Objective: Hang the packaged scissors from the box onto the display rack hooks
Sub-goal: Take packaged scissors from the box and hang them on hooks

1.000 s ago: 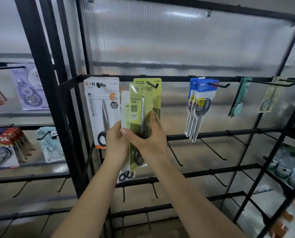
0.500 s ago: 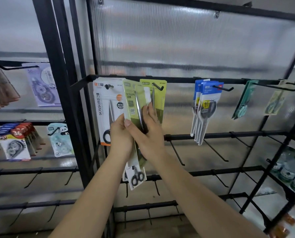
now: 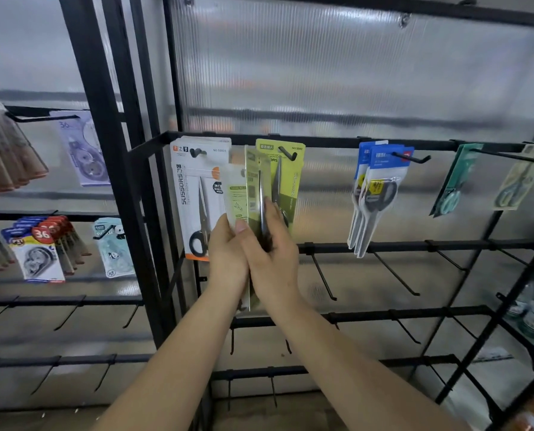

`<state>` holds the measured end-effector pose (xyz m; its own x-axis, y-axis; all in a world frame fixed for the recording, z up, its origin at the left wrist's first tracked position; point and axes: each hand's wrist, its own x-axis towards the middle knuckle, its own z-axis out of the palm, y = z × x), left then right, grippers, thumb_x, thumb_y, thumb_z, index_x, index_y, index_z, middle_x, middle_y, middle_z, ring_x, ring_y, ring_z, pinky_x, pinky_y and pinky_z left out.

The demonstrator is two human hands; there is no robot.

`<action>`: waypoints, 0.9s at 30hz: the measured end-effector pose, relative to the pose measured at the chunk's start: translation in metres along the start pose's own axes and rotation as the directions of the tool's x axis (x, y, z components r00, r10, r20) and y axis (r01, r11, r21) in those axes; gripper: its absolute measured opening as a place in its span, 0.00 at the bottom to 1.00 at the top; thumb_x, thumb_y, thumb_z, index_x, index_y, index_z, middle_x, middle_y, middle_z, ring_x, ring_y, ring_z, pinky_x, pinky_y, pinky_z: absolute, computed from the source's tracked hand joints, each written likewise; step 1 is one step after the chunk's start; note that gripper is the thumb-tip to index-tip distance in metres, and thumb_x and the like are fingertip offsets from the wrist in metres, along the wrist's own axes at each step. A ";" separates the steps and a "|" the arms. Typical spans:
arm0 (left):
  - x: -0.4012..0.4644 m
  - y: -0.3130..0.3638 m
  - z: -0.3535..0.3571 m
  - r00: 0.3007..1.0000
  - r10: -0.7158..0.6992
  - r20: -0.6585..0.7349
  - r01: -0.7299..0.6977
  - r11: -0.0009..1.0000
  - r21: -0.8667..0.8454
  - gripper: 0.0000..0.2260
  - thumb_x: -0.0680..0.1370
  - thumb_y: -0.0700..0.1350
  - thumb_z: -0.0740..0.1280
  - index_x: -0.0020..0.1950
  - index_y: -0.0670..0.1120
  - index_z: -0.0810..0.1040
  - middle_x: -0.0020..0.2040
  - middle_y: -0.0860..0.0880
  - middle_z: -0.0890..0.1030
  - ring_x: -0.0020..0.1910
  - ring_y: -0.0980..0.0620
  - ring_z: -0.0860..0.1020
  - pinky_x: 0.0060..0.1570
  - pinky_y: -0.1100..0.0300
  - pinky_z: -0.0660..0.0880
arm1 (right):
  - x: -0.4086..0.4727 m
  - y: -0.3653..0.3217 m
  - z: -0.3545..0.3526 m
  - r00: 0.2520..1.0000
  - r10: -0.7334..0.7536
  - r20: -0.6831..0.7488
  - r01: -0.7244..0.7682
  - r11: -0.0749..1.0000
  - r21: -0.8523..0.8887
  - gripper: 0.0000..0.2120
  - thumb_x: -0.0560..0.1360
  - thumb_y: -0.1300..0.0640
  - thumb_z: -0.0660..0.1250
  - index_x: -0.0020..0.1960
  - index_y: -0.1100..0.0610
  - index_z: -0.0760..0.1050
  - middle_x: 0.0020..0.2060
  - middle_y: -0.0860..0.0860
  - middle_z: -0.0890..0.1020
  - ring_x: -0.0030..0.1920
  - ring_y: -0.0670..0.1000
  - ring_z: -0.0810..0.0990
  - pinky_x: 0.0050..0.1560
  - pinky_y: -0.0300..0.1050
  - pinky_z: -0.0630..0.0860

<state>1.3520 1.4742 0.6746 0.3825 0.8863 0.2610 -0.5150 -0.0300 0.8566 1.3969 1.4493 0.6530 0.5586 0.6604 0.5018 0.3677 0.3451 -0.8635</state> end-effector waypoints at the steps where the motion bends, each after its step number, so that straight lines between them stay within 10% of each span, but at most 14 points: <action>1: 0.001 -0.002 0.000 1.000 0.006 0.005 -0.006 1.000 -0.012 0.18 0.60 0.48 0.65 0.47 0.43 0.75 0.43 0.45 0.79 0.45 0.48 0.78 0.51 0.56 0.75 | 0.001 0.001 -0.001 0.999 -0.028 -0.023 0.028 1.000 -0.008 0.30 0.71 0.43 0.65 0.71 0.52 0.67 0.68 0.47 0.70 0.70 0.43 0.66 0.71 0.45 0.65; 10: 0.017 -0.009 -0.023 0.975 0.034 -0.220 0.023 0.968 0.251 0.08 0.80 0.36 0.60 0.57 0.45 0.74 0.54 0.46 0.81 0.48 0.50 0.80 0.47 0.55 0.79 | 0.017 0.003 -0.024 0.893 -0.391 -0.225 0.235 0.828 -0.509 0.39 0.65 0.36 0.67 0.72 0.45 0.58 0.66 0.51 0.57 0.65 0.56 0.62 0.64 0.57 0.68; 15: 0.015 -0.011 -0.024 0.972 0.005 -0.235 0.055 0.966 0.251 0.08 0.80 0.37 0.60 0.57 0.45 0.74 0.53 0.47 0.81 0.47 0.51 0.80 0.41 0.60 0.76 | 0.025 0.006 -0.037 0.987 -0.036 -0.155 -0.086 0.702 -0.707 0.43 0.70 0.36 0.66 0.77 0.46 0.49 0.73 0.56 0.50 0.71 0.56 0.50 0.70 0.52 0.50; 27: 0.012 -0.011 -0.034 0.978 0.056 -0.202 0.000 0.964 0.267 0.08 0.81 0.37 0.60 0.53 0.48 0.76 0.45 0.58 0.80 0.43 0.62 0.78 0.37 0.71 0.73 | 0.083 0.010 -0.032 0.995 0.102 -0.014 -0.067 0.533 -0.843 0.44 0.73 0.40 0.65 0.77 0.50 0.41 0.74 0.60 0.46 0.72 0.62 0.53 0.68 0.60 0.57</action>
<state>1.3363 1.5012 0.6534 0.1904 0.9582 0.2137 -0.2919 -0.1525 0.9442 1.4703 1.4861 0.6874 0.6037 0.6826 0.4118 0.7858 -0.4223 -0.4519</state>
